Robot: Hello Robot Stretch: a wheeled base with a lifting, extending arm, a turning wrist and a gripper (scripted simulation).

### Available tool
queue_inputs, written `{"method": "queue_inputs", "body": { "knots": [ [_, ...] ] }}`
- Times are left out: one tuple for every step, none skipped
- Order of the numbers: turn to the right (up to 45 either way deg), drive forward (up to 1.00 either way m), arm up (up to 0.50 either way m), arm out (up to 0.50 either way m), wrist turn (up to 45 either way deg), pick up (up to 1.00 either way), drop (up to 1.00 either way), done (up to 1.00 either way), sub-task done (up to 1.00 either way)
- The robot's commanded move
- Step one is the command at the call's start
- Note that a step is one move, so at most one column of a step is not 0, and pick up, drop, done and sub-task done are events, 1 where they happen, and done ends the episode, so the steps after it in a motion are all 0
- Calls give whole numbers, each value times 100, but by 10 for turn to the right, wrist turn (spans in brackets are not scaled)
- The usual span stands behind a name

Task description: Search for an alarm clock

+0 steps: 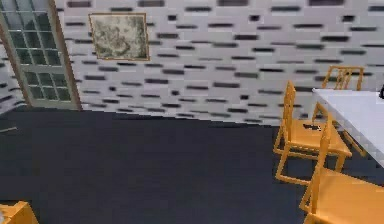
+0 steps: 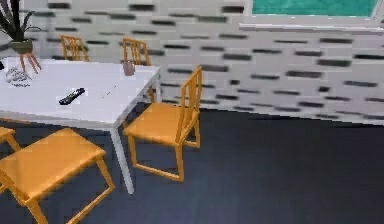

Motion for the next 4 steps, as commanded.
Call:
{"method": "queue_inputs", "body": {
  "knots": [
    [0, 55, 0, 0, 0, 0, 0, 0, 0],
    [90, 0, 0, 0, 0, 0, 0, 0, 0],
    [0, 100, 0, 0, 0, 0, 0, 0, 0],
    [0, 65, 0, 0, 0, 0, 0, 0, 0]
  ]
}}
